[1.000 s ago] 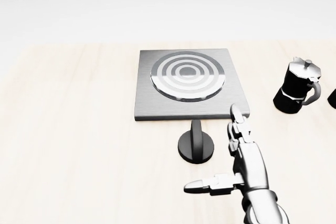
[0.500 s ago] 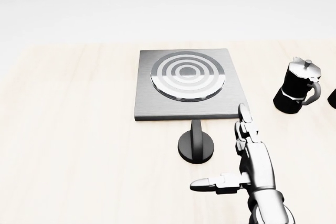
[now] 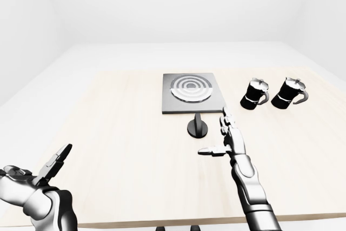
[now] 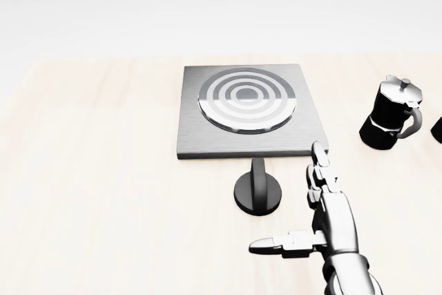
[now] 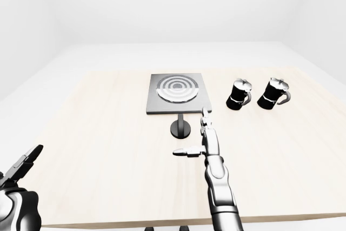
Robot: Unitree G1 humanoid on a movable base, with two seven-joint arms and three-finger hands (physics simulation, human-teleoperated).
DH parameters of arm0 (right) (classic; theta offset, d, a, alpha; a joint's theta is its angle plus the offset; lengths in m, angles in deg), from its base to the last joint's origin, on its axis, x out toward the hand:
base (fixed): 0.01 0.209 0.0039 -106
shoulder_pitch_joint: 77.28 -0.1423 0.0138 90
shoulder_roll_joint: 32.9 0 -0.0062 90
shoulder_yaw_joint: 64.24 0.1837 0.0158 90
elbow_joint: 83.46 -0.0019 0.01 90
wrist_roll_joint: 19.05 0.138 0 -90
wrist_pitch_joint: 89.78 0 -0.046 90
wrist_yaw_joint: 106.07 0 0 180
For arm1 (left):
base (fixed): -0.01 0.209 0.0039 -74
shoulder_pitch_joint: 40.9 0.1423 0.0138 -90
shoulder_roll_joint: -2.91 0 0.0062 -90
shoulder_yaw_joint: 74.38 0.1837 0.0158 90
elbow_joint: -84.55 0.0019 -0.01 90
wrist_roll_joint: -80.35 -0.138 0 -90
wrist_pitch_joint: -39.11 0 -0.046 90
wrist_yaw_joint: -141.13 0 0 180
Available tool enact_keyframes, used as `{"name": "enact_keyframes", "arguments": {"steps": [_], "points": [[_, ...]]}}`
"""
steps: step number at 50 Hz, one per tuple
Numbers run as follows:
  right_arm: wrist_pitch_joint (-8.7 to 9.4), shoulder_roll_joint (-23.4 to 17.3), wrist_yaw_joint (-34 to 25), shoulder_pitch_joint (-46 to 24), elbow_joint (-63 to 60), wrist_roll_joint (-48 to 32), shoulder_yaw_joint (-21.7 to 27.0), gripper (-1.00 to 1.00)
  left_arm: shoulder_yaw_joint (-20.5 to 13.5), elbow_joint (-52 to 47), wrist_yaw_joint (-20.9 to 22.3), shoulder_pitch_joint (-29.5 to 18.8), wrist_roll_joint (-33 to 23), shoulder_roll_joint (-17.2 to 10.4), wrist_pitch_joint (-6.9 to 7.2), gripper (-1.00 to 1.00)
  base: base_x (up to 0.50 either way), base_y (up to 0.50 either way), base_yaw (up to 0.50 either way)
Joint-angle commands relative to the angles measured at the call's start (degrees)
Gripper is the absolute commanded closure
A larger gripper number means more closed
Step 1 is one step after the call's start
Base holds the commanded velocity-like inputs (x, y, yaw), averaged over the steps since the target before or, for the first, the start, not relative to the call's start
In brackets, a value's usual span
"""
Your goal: Turn off the stove.
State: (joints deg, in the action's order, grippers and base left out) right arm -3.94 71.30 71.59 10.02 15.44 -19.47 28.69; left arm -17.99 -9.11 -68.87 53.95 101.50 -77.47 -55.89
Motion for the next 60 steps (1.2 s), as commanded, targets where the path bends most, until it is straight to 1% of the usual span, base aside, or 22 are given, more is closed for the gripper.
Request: {"name": "enact_keyframes", "arguments": {"steps": [1, 22, 29, 31, 33, 36, 45, 54, 58, 60], "points": [[-0.84, 0.14, 0.18, -0.04, 1.66, 0.32, -0.25, -1.0, -0.01, 0.16, 0.0, -0.21, 0.41, -0.16, 0.0, -1.0, 0.0, 0.0, 0.0], [-0.84, 0.2, 0.09, -0.04, 1.92, 0.3, -0.49, -1.0, -0.01, 0.17, 0.0, -0.22, 0.44, -0.17, 0.0, -1.0, 0.0, 0.0, 0.0], [-0.84, 1.19, 0.27, -2.52, 8.69, -0.15, -1.94, -1.0, -0.1, -0.04, 0.0, -0.06, 0.54, -0.14, 0.0, -1.0, 0.0, 0.0, 0.0], [-0.84, 1.58, -1.1, -3.26, 10.8, 1.27, -2.13, -1.0, -0.07, 0.4, 0.0, -0.24, 0.47, -0.13, 0.0, -1.0, 0.0, 0.0, 0.0], [-0.84, 1.72, -0.73, -3.45, 11.32, 1.25, -2.34, -1.0, -0.07, 0.12, 0.0, 0.03, 0.61, -0.07, 0.0, -1.0, 0.0, 0.0, 0.0], [-0.84, 2.0, -0.92, -6.14, 16.64, 1.05, -2.72, -1.0, -0.12, -0.07, 0.0, 0.23, 0.59, 0.14, 0.0, -1.0, 0.0, 0.0, 0.0], [-0.84, 2.49, -0.8, -9.91, 23.45, 0.49, -3.11, -1.0, -0.18, -0.25, 0.0, 0.16, 0.7, 0.0, 0.0, -1.0, 0.0, 0.0, 0.0], [-0.84, 2.75, -1.04, -10.97, 26.32, 0.68, -3.13, -1.0, -0.2, -0.29, 0.0, 0.1, 0.65, -0.05, 0.0, -1.0, 0.0, 0.0, 0.0], [-0.84, 3.51, 0.18, -10.7, 28.4, -0.68, -3.93, -1.0, -0.26, -0.26, 0.0, 0.08, 0.64, -0.02, 0.0, -1.0, 0.0, 0.0, 0.0], [-0.84, 3.97, 0.68, -9.89, 26.17, -1.78, -4.85, -1.0, -0.21, -0.22, 0.0, 0.02, 0.51, 0.02, 0.0, -1.0, 0.0, 0.0, 0.0]]}}
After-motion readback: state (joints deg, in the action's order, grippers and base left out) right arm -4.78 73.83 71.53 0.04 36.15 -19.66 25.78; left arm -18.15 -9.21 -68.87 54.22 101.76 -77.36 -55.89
